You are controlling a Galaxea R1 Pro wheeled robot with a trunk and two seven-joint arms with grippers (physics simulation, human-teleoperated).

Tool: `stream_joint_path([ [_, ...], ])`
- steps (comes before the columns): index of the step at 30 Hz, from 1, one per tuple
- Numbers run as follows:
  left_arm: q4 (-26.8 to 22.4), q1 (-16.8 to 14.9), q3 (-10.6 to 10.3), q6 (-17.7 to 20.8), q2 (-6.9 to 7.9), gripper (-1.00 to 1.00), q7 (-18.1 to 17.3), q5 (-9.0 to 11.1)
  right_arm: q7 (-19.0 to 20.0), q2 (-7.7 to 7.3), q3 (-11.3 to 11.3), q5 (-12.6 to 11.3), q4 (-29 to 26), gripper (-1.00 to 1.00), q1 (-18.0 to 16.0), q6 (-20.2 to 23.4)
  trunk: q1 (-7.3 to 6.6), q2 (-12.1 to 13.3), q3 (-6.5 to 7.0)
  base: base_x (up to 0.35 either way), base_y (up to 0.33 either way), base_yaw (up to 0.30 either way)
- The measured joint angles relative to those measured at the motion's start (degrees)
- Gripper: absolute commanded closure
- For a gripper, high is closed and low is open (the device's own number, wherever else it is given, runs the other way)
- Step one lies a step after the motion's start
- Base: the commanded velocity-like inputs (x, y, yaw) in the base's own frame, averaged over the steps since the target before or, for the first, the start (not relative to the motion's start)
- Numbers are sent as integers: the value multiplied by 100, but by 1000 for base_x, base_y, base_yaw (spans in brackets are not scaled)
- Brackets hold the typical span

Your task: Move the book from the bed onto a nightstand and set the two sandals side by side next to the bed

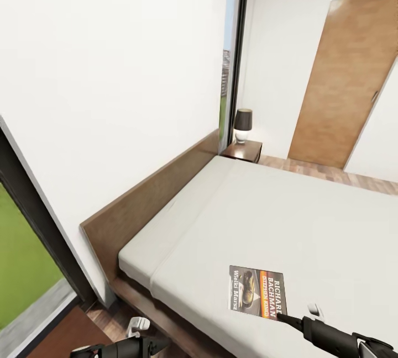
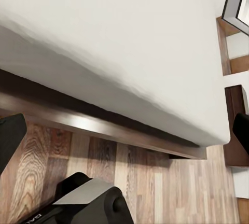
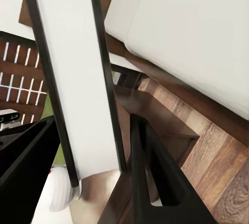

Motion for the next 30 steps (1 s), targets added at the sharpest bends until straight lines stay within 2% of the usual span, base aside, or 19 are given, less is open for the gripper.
stream_joint_path([
  [30,0,0,0,0,1,-100,0,0,43,0,2,-1,0,100,0,0,0,0,253,0,0,0],
])
